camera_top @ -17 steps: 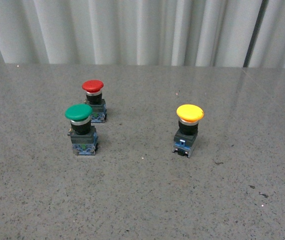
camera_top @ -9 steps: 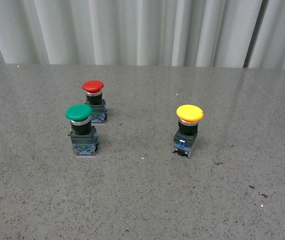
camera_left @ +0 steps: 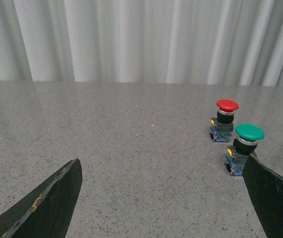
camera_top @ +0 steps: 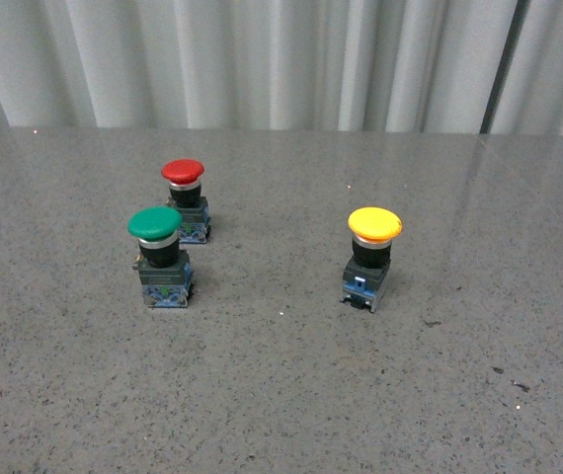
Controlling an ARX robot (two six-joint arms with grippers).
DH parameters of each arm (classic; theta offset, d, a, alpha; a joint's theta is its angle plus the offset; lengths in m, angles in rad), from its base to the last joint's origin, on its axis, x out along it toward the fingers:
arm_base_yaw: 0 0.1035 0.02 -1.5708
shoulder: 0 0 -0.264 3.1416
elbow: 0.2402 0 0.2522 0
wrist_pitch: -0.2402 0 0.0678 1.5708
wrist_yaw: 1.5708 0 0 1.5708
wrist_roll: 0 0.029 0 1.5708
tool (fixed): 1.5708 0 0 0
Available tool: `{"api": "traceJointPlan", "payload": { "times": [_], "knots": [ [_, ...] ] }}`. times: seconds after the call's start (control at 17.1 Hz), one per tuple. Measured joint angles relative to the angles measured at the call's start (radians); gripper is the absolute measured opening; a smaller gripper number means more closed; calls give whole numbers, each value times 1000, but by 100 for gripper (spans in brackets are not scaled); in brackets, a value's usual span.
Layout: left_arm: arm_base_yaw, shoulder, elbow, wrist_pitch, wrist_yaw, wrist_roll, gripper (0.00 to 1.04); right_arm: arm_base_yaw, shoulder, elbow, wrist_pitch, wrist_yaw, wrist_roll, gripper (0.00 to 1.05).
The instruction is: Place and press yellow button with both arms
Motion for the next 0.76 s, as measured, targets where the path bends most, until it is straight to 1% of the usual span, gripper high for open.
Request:
{"api": "traceJointPlan", "payload": {
  "times": [0.23,0.29,0.35,0.76],
  "knots": [
    [0,0,0,0,0,0,98,0,0,0,0,0,0,95],
    [0,0,0,0,0,0,98,0,0,0,0,0,0,100],
    [0,0,0,0,0,0,98,0,0,0,0,0,0,97],
    [0,0,0,0,0,0,98,0,0,0,0,0,0,98]
  ]
}}
